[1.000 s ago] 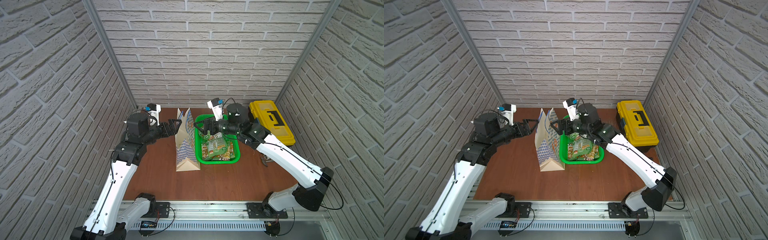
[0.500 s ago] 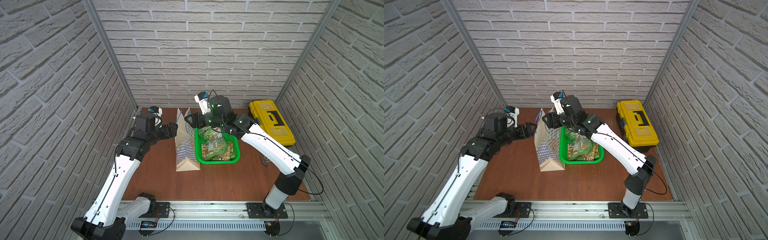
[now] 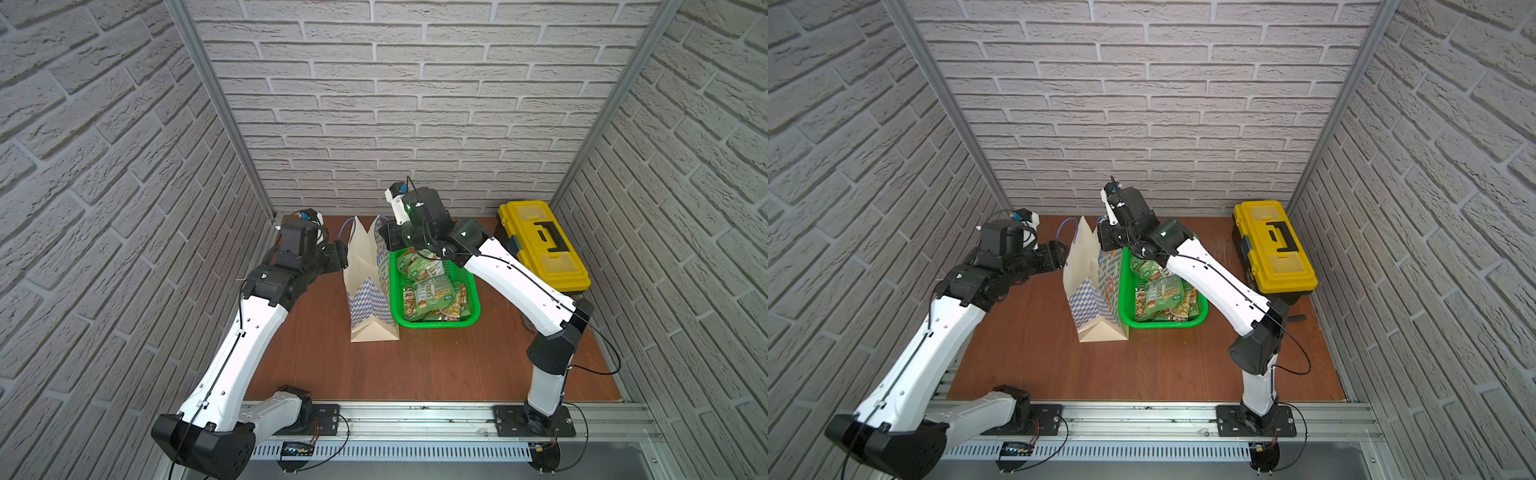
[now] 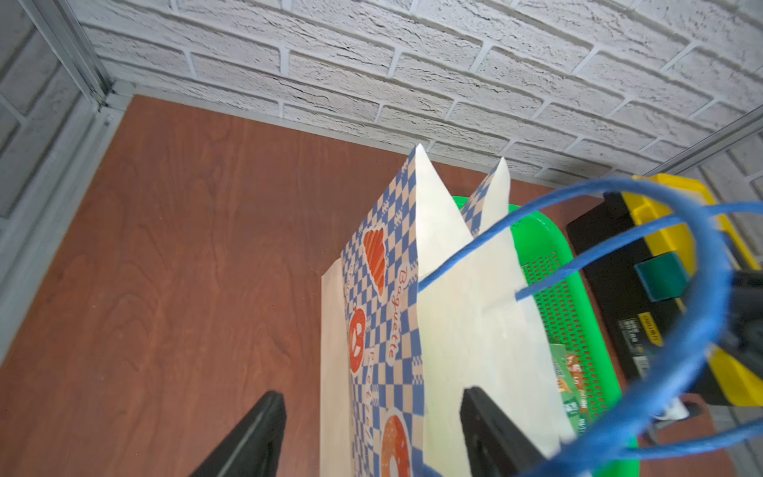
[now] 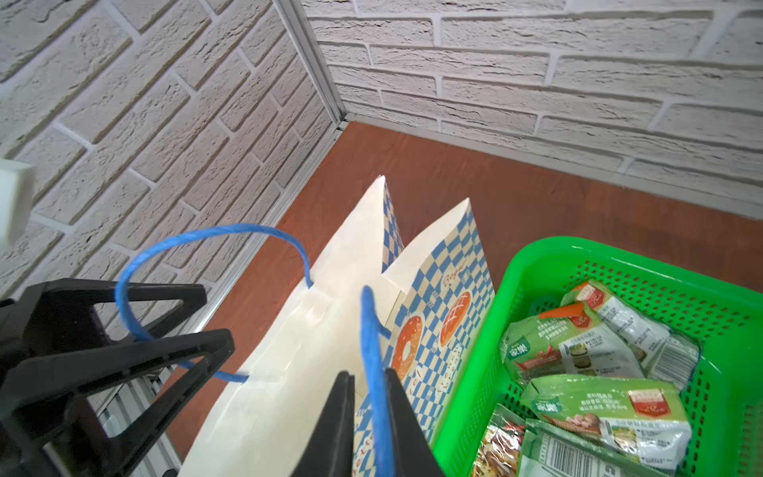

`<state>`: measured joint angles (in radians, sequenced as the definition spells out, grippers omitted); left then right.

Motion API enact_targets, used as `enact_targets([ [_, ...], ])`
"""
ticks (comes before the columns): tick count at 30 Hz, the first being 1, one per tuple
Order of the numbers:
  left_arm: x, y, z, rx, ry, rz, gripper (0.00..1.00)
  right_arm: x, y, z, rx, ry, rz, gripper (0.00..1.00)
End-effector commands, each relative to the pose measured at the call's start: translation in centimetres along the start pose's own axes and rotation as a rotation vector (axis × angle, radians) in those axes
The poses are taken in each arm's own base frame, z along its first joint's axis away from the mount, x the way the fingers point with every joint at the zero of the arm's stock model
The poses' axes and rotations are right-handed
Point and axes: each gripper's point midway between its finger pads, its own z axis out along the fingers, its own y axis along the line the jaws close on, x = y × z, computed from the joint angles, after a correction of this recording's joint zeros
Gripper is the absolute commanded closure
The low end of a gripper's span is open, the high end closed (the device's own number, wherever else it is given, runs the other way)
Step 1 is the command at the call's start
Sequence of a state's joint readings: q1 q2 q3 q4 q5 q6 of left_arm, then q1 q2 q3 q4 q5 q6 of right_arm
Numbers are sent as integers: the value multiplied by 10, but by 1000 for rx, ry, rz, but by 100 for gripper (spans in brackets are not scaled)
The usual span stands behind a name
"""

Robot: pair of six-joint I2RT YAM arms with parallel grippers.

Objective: Place the condiment packets inside the bag
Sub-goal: Open the paper bag at the center of the board.

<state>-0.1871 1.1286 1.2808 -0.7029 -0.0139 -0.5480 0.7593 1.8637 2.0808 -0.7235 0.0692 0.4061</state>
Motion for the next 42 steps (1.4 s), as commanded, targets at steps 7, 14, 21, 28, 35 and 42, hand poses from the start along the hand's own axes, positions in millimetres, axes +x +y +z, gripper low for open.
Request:
enact_targets([
  [7,-19,16,-1,-42,-79,-54,60,-10,-30,-47,84,-96,1,97],
  [14,-16,33,-2,-81,-72,-80,67,-1,-46,-51,84,-90,32,97],
  [21,-13,61,-16,-116,-93,-139,67,8,-58,-56,70,-94,76,97],
  [28,-1,72,-7,-113,-58,-180,63,21,-54,-45,-21,-80,140,97],
  [35,10,78,0,-119,-23,-194,43,42,-57,-26,-46,-42,186,97],
  [42,3,68,-33,-110,-76,-157,15,47,-56,-22,-63,-33,203,97],
])
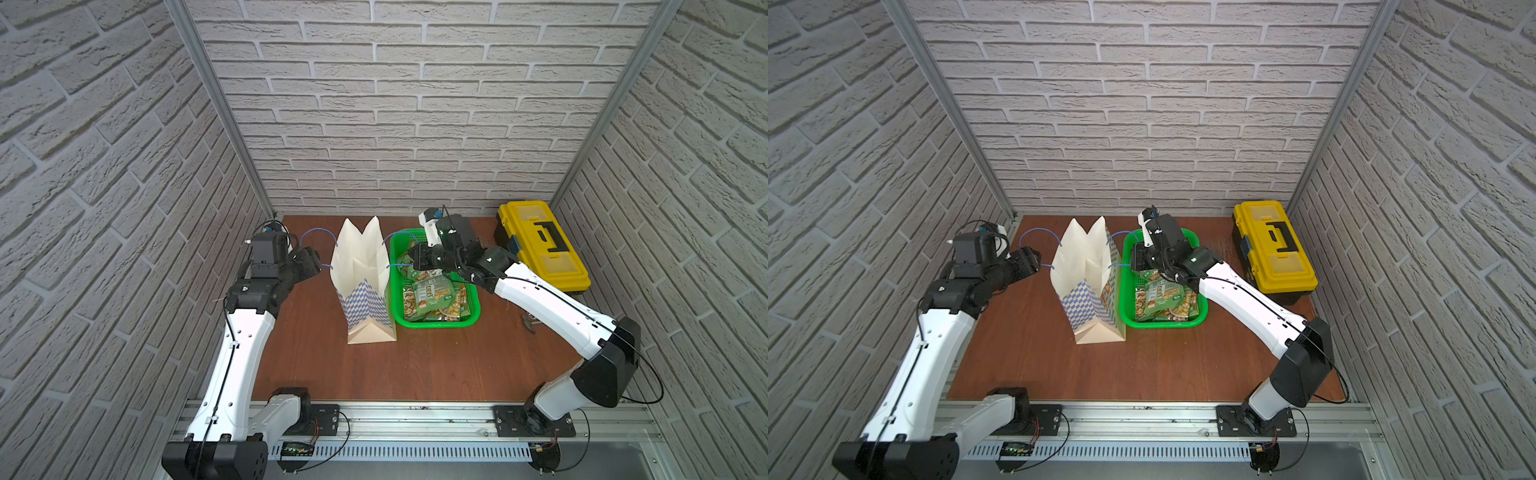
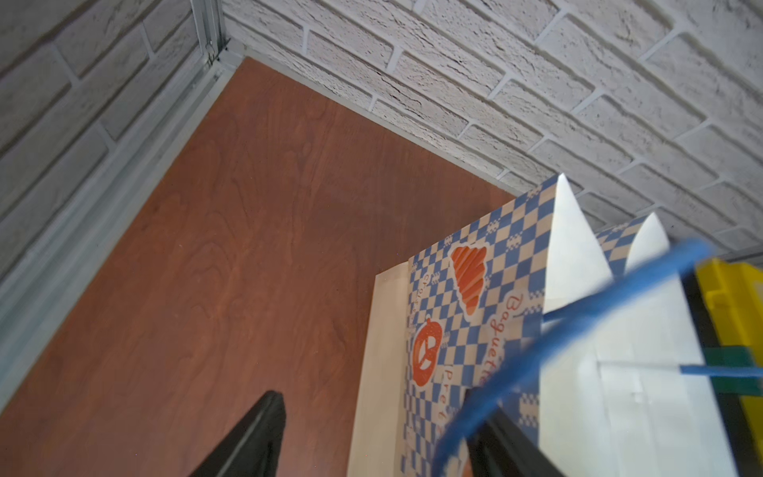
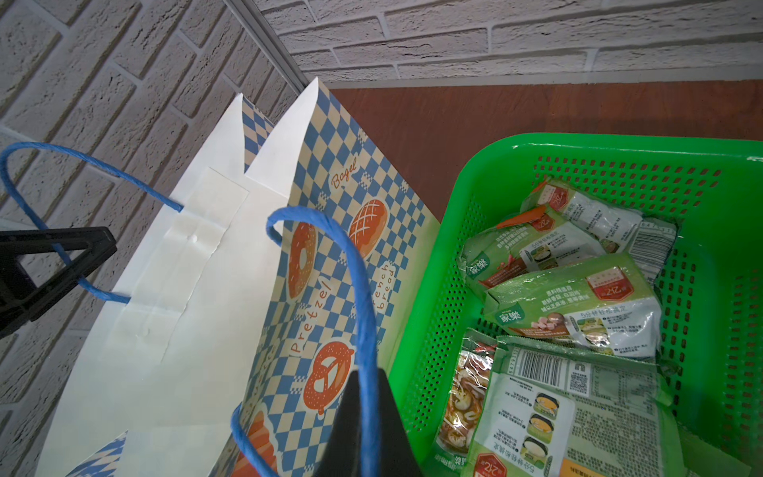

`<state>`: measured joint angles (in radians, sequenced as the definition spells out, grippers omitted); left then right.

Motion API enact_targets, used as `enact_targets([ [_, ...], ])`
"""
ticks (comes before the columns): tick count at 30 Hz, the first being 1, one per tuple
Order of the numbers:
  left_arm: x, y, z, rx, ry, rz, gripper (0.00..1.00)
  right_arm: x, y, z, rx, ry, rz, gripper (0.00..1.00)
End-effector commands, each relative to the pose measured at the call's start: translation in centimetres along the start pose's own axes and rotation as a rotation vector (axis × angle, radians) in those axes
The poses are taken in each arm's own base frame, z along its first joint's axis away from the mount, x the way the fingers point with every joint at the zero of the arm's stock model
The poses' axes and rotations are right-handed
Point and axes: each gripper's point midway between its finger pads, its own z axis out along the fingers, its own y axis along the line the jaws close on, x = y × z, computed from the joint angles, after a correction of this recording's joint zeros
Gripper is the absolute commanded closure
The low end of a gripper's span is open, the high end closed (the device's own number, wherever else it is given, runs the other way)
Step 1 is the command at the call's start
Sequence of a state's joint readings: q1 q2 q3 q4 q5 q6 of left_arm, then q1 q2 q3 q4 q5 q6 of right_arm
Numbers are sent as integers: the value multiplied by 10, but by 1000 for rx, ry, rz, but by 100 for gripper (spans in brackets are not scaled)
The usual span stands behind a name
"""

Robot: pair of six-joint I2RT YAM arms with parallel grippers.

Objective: Place the condiment packets inside the bag
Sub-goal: Open the paper bag at the center of the board, then pick up the paper bag from the center of the board.

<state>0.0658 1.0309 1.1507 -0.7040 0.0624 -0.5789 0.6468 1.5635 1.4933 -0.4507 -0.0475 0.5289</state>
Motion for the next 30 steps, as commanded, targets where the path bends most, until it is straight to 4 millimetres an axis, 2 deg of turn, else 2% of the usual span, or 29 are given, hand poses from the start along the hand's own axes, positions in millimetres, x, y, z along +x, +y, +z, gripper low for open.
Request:
enact_targets([
  [1,-8,-10,-30,26,-62,37,12,-14,12,-9,-60,-52,17,97],
  [6,-16,-37,-79,77,-139,134,2,-19,19,-9,-87,-58,28,97],
  [11,-14,-61,-113,158,-173,190,3,-22,22,-6,-99,-59,37,97],
  [15,-6,-84,-127,251,-168,210,9,-23,24,-4,-106,-59,43,97],
  [20,11,-124,-129,363,-131,280,21,-24,25,-2,-109,-56,47,97],
  [25,30,-162,-119,386,-89,396,24,-24,25,-1,-108,-53,44,97],
  [27,31,-165,-110,335,-92,432,24,-23,25,0,-107,-48,45,97],
  [30,21,-150,-89,170,-121,474,21,-24,26,-2,-111,-51,44,97],
])
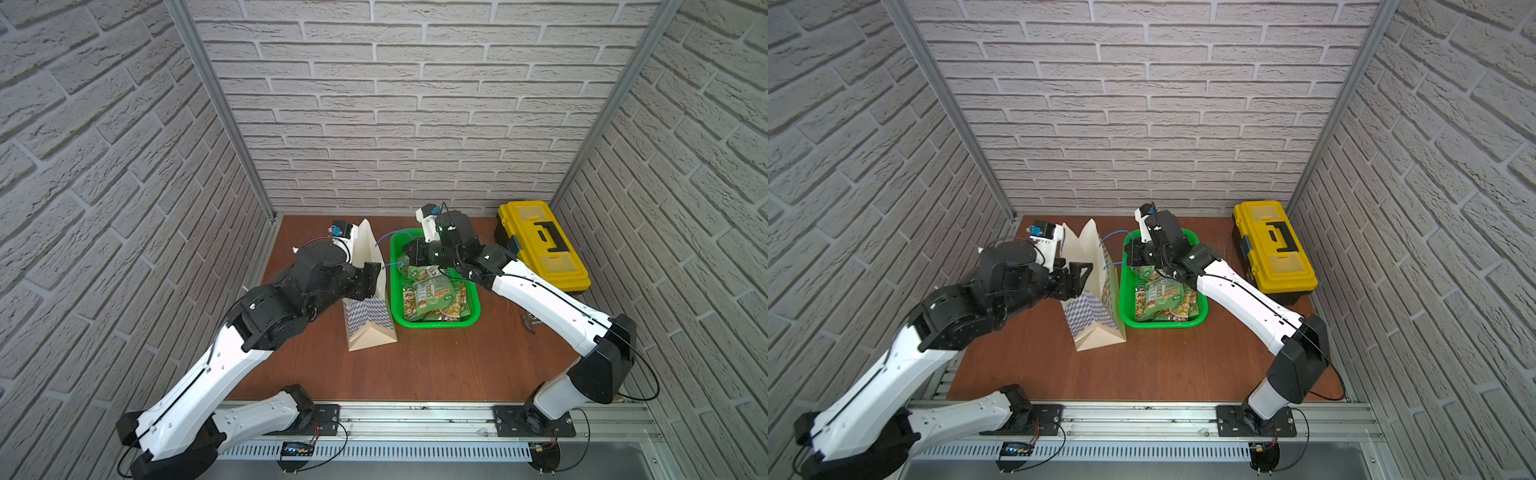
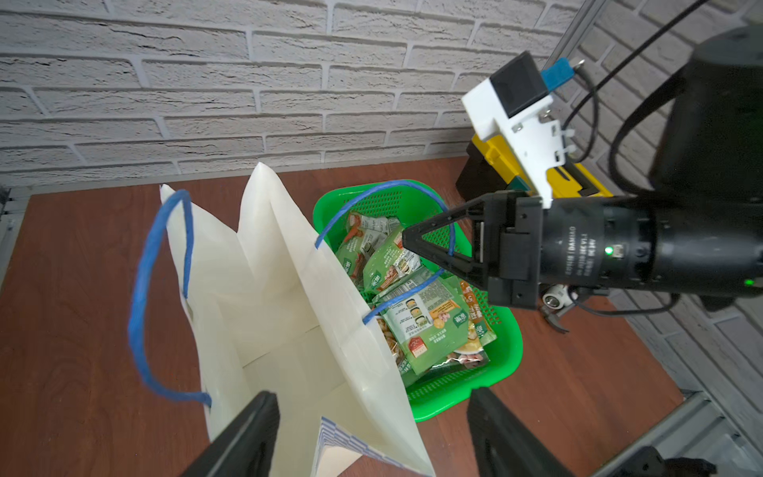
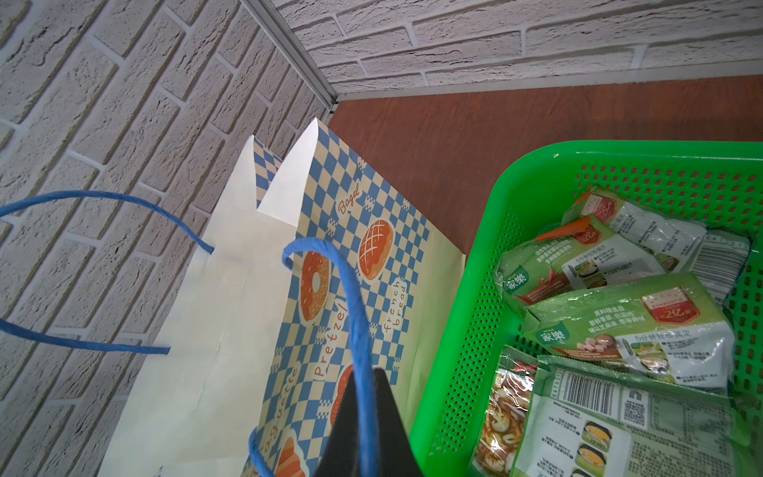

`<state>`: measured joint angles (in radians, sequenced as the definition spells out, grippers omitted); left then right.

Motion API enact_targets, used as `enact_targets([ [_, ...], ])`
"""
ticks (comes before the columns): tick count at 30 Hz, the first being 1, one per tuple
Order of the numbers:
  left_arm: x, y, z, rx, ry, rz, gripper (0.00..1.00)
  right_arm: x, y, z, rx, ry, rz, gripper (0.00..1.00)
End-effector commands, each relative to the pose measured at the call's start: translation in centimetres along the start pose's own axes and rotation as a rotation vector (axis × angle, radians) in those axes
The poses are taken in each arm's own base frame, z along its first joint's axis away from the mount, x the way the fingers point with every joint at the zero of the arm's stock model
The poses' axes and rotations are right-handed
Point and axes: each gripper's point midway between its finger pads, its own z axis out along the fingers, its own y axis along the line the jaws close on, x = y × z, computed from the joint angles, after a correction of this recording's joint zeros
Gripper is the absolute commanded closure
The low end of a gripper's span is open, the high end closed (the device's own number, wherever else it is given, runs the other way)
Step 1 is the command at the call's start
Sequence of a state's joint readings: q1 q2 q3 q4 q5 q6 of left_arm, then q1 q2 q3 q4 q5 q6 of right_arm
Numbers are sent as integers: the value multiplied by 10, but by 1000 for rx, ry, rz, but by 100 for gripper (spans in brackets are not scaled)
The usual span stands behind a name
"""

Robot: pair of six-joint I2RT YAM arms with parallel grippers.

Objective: Place the condiment packets inside the bag
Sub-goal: Pick up the paper bag from the center of the board.

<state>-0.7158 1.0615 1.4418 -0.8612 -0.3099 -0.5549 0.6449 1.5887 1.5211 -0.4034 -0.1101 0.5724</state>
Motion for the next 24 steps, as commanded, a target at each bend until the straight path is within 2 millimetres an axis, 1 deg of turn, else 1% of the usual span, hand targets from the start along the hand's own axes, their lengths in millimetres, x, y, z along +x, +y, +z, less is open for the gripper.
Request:
enact_targets([
  [1,-15,33,5,-199,-40,38,20,-14,11,-6,-35,-39,2,97],
  [3,-11,52,14,-274,2,29,18,-14,12,-8,-40,-42,0,97],
  [5,-7,71,19,-349,26,25,18,-14,12,-9,-40,-41,-2,97],
  [7,-5,89,18,-429,36,27,17,-14,12,-11,-42,-41,-6,97],
  [9,-1,103,17,-482,46,29,17,-13,12,-13,-41,-40,-12,97],
  [14,12,119,27,-501,102,1,15,-12,12,-14,-41,-37,-17,97],
  [20,34,138,37,-501,166,-59,15,-10,10,-14,-43,-36,-17,97],
  [23,47,143,44,-478,196,-94,15,-8,9,-13,-42,-30,-17,97],
  [24,52,143,48,-451,210,-112,15,-8,9,-13,-45,-30,-17,97],
])
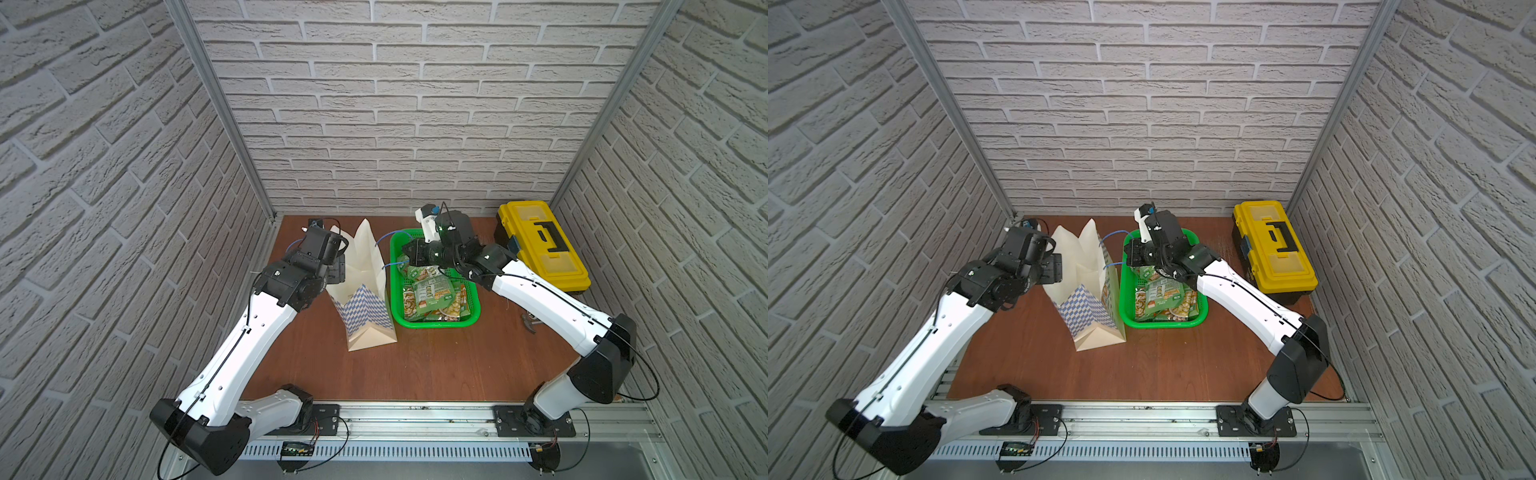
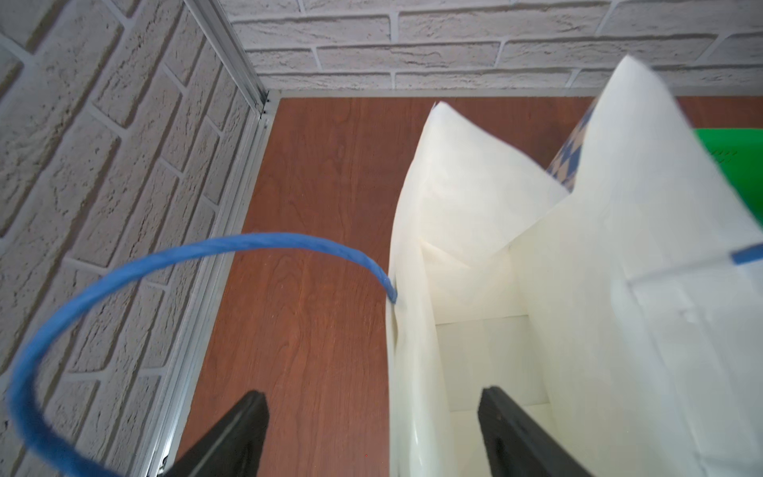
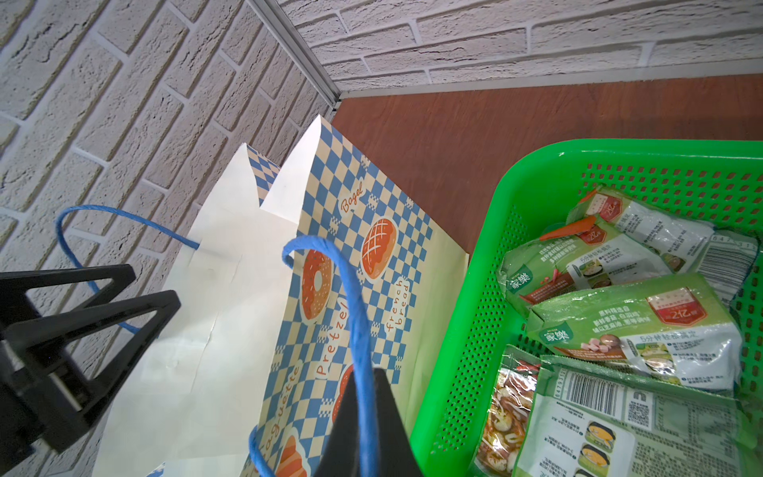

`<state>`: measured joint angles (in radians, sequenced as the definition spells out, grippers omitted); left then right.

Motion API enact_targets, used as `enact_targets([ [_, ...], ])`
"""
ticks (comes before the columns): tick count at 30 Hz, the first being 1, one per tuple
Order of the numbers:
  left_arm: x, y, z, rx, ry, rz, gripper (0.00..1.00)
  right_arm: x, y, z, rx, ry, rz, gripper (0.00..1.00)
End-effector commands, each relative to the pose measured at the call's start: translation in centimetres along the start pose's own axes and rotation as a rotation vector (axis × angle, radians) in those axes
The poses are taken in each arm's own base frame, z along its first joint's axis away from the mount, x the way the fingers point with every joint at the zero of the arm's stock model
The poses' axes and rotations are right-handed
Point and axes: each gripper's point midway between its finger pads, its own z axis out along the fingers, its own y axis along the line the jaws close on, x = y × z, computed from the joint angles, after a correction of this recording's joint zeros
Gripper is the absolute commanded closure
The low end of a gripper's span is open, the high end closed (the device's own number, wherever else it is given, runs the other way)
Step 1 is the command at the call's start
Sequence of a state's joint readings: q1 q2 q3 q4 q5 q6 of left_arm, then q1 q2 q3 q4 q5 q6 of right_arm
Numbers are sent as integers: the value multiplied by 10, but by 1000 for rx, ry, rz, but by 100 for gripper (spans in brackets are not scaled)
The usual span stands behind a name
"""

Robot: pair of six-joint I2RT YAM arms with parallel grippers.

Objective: Place the condiment packets inside the bag
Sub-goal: Pick up the paper bag from the center of the board.

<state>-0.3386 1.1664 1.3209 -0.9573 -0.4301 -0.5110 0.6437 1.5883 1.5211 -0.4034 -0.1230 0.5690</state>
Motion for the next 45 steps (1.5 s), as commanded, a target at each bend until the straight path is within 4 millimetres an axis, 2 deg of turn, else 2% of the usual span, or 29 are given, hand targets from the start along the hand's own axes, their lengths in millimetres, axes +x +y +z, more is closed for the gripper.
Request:
enact_targets([
  [1,7,-7,8,90,28,-35,15,-7,8,-12,-35,-31,-14,97],
  [5,13,-12,20,156,66,-79,17,-4,5,-10,-35,-25,-10,97],
  [10,13,-12,28,225,98,-131,29,2,3,-8,-35,-7,-10,92],
  [13,8,-11,26,237,98,-127,45,1,4,-9,-44,-1,-14,83],
  [15,2,-11,23,232,97,-117,60,0,8,-11,-56,-1,-20,77],
  [18,-8,-9,17,222,94,-102,82,-5,14,-15,-78,-7,-26,75],
  [22,-19,-6,8,195,78,-78,95,-12,29,-27,-125,-12,-38,73],
  [26,-27,-4,-1,166,56,-58,100,-22,46,-45,-176,-25,-53,66],
  [31,-31,-9,-4,136,48,-24,100,-28,64,-61,-232,-43,-56,53],
  [34,-31,-13,-3,119,44,-7,100,-24,75,-59,-257,-23,-60,43],
  [39,-34,-15,-7,80,31,15,100,-8,82,-41,-202,39,-99,27],
  [45,-33,-16,-7,55,31,32,100,2,82,-31,-93,47,-171,26],
])
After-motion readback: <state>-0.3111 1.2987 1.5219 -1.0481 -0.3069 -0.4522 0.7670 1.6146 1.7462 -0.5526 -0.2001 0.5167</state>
